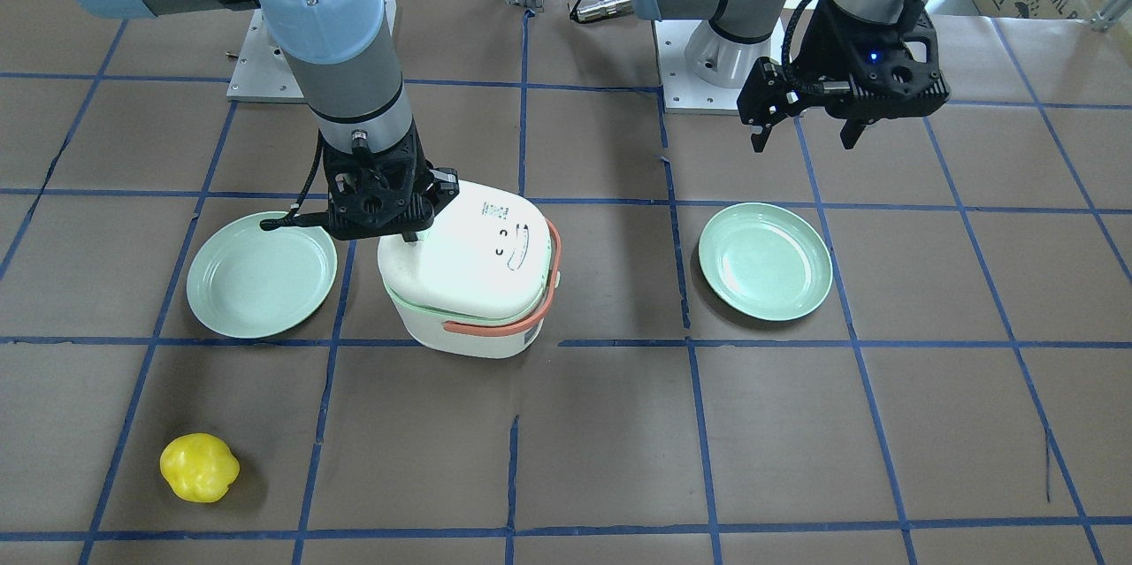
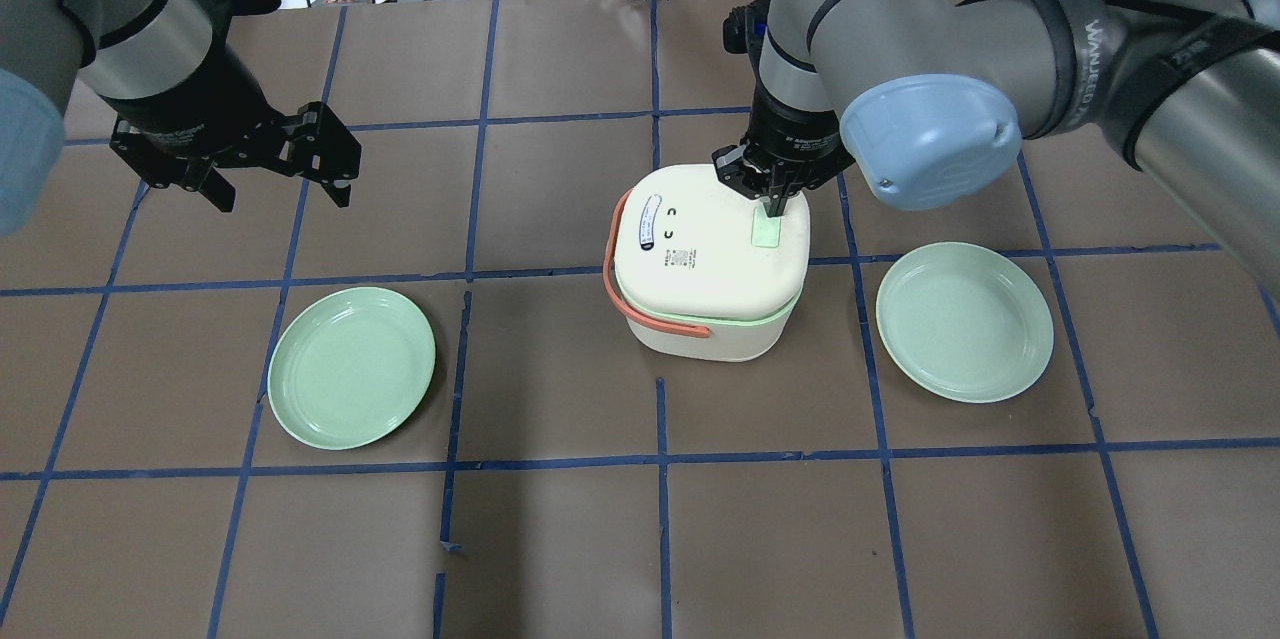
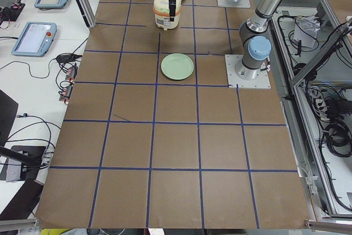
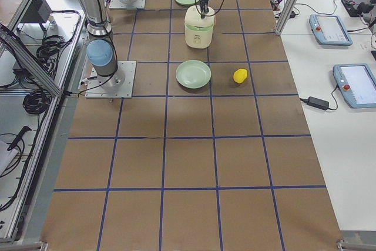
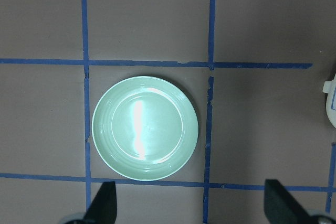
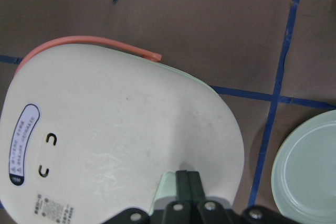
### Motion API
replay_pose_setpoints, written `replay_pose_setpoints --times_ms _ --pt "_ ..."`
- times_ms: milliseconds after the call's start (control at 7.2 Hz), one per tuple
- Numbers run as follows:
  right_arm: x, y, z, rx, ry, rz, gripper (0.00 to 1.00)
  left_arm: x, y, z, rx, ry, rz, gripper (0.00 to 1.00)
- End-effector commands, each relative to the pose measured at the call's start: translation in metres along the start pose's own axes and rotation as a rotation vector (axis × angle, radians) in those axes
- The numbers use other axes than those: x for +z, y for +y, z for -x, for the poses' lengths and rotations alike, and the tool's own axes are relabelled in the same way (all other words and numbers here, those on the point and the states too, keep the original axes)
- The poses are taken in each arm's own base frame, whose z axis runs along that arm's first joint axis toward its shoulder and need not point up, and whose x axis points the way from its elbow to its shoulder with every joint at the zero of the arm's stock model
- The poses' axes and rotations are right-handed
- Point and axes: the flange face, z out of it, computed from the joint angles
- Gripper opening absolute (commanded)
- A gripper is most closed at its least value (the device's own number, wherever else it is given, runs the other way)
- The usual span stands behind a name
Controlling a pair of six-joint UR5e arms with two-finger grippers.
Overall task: Press rice cooker button
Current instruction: 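Lift the right gripper away as the rice cooker lid pops open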
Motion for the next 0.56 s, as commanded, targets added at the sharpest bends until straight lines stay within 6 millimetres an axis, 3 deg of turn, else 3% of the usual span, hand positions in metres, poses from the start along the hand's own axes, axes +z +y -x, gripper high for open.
replay_pose_setpoints --times_ms 0,139,278,417 --pt "-0.034 0.015 -0.006 0.011 -0.002 0.005 0.09 0.0 0.0 0.0 0.0 0.0 0.0 1.0" --pt "-0.055 0.025 -0.015 0.029 -0.007 0.001 0.13 0.0 0.0 0.0 0.0 0.0 0.0 1.0" --pt "-0.078 0.034 -0.028 0.056 -0.011 -0.024 0.25 0.0 0.0 0.0 0.0 -0.001 0.0 1.0" --pt "-0.093 0.041 -0.042 0.084 -0.013 -0.054 0.53 0.0 0.0 0.0 0.0 0.0 0.0 1.0"
